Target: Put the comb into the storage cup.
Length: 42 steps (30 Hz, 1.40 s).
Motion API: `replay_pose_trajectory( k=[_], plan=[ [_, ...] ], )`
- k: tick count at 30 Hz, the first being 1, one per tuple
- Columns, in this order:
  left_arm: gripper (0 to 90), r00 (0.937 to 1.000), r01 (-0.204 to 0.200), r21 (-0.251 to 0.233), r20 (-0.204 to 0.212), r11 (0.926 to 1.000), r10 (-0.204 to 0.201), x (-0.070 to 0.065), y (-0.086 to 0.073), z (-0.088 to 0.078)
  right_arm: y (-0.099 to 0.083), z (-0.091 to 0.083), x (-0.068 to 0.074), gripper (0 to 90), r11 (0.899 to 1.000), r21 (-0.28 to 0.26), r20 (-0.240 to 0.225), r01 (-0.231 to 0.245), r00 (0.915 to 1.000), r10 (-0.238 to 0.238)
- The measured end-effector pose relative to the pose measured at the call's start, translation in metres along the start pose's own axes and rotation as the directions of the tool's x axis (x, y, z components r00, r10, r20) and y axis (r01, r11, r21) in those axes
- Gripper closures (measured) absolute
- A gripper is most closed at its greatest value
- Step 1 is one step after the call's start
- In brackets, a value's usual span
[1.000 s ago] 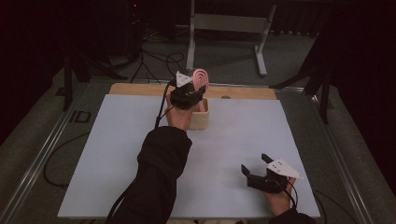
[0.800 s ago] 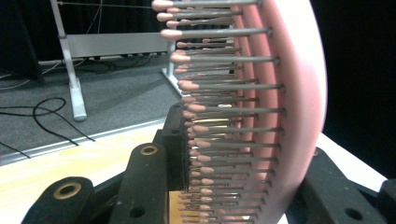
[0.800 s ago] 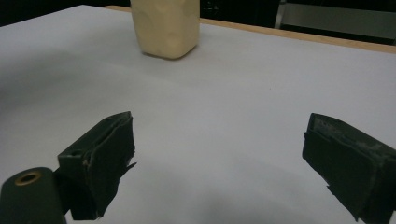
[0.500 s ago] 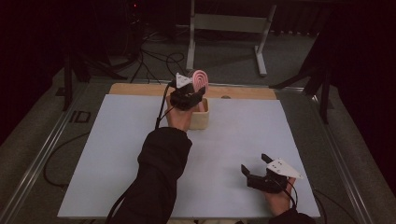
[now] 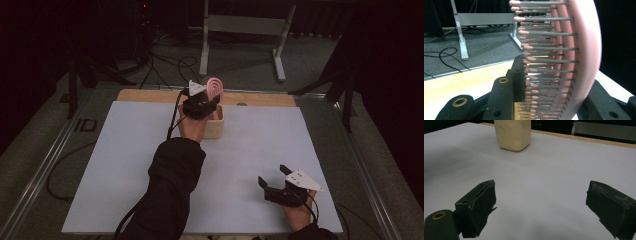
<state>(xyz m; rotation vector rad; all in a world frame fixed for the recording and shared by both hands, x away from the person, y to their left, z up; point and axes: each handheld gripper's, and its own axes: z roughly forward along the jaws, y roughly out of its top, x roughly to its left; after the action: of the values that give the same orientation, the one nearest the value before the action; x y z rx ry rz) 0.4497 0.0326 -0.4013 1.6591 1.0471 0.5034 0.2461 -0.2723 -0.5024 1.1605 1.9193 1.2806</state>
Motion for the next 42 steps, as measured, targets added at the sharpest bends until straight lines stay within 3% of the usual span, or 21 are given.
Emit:
replay_pose_trajectory(
  k=[11,42],
  plan=[
    [64.3,0.9989,0.046,0.016,-0.003,0.9988,-0.046,0.01,-0.012,0.002,0.0,0.0,0.0,9.0,1.0,0.0,0.0,0.002,1.0,-0.002],
    [63.6,0.999,0.041,0.056,0.018,0.9976,-0.042,0.01,-0.021,0.009,0.0,0.001,0.0,9.0,1.0,0.002,-0.001,0.004,1.0,-0.004]
  ],
)
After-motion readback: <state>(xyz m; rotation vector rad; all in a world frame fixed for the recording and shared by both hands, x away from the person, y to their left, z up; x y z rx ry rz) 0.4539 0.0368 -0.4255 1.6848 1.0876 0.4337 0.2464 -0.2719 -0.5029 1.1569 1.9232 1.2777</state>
